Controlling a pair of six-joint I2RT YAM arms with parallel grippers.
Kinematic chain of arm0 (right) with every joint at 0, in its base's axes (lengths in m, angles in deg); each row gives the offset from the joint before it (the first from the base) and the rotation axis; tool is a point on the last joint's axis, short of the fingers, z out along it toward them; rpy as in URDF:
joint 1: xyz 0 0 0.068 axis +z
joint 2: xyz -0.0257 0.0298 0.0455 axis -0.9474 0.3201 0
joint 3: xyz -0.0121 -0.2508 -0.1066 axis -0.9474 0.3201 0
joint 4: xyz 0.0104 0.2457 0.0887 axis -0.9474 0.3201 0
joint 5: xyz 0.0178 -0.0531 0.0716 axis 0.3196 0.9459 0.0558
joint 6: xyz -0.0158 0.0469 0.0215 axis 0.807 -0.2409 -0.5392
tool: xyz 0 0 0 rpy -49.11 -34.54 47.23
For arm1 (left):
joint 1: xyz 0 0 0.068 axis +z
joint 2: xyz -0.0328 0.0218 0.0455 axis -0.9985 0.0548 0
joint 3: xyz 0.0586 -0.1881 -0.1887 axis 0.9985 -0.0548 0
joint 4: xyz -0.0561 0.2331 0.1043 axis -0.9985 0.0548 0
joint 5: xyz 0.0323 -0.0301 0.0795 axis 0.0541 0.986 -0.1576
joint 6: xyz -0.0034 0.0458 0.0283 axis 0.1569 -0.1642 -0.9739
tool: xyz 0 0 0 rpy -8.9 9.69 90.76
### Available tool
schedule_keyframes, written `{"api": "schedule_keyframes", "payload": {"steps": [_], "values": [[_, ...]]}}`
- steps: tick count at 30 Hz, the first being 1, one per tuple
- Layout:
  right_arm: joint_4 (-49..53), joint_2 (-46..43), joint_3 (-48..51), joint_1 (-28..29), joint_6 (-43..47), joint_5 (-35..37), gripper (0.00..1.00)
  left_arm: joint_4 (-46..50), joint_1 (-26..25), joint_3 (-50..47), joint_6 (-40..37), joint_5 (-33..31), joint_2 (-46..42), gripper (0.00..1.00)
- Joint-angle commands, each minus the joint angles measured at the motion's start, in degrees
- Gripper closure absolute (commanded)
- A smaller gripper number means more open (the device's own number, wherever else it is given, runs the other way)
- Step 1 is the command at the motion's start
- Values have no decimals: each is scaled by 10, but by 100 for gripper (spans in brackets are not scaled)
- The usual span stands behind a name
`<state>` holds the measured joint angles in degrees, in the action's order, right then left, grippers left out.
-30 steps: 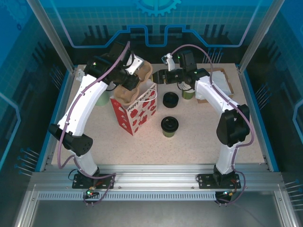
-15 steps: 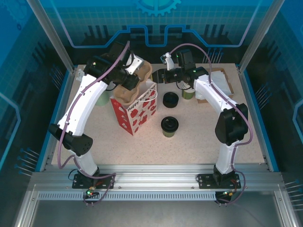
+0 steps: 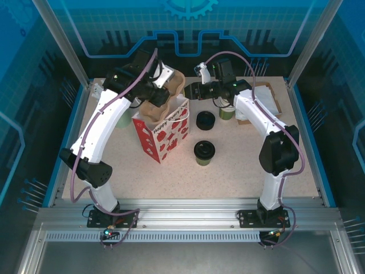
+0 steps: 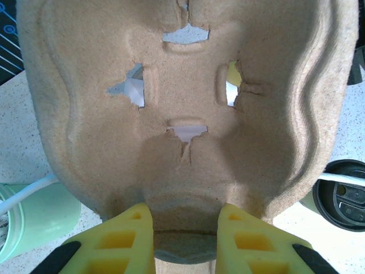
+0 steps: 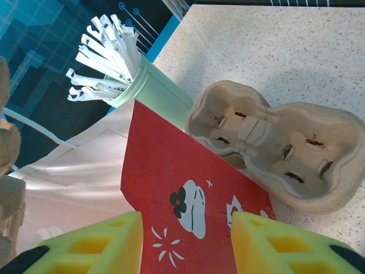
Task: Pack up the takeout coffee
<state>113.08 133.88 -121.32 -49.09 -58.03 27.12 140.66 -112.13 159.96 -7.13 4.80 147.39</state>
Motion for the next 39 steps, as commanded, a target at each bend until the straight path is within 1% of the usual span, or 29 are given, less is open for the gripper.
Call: {"api": "schedule_keyframes", "payload": {"steps": [1,16,20,28,39], "values": [[17,9,-21,6,3,9,56,-19,5,-16,-6,11,8,83],[20,10,-23,6,2,8,58,-50,12,-50,0,19,-1,84],[19,8,-20,6,1,7,59,-58,14,-48,6,31,-3,85],[18,8,-18,7,0,8,59,-59,21,-52,9,34,-6,85],[20,7,-20,8,1,9,60,-71,33,-62,21,75,-26,85]]}}
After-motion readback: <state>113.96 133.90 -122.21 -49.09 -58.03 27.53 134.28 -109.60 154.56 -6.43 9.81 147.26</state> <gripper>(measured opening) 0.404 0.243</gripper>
